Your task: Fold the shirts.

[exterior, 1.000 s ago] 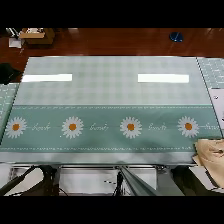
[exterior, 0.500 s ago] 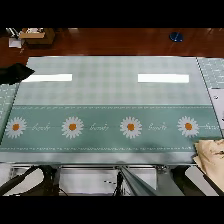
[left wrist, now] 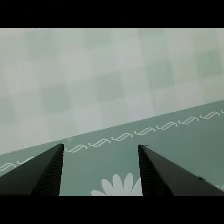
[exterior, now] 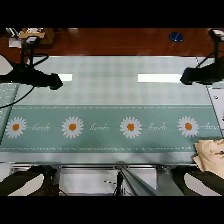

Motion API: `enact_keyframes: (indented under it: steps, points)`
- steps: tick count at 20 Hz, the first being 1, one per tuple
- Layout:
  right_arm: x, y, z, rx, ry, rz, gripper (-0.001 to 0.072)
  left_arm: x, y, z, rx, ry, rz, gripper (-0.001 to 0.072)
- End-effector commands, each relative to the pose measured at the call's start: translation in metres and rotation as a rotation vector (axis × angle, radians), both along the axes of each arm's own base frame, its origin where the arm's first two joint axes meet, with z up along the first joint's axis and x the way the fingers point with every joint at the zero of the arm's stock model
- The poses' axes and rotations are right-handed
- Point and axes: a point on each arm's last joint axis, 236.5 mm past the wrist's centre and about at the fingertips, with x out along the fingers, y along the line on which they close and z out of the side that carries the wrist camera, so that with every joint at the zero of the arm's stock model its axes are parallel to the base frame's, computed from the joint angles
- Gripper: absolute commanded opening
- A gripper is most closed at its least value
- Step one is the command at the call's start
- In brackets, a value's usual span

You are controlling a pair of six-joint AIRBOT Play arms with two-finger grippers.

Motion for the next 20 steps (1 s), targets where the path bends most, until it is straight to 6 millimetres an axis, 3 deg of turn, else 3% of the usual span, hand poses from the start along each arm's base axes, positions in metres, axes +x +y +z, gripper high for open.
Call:
enact_keyframes:
  steps: [1, 20]
  points:
    - [-0.0097, 0.0464, -0.0105, 0.021, 0.059, 0.13, 0.0568, -0.0069, -0.0105, -0.0033, 0.073, 0.014, -0.03, 0.053]
    - [-0.0091, 0.0497, -0.0095, 0.03, 0.054, 0.134, 0.0568, -0.0067, -0.0103, -0.0039, 0.073, 0.015, -0.029, 0.053]
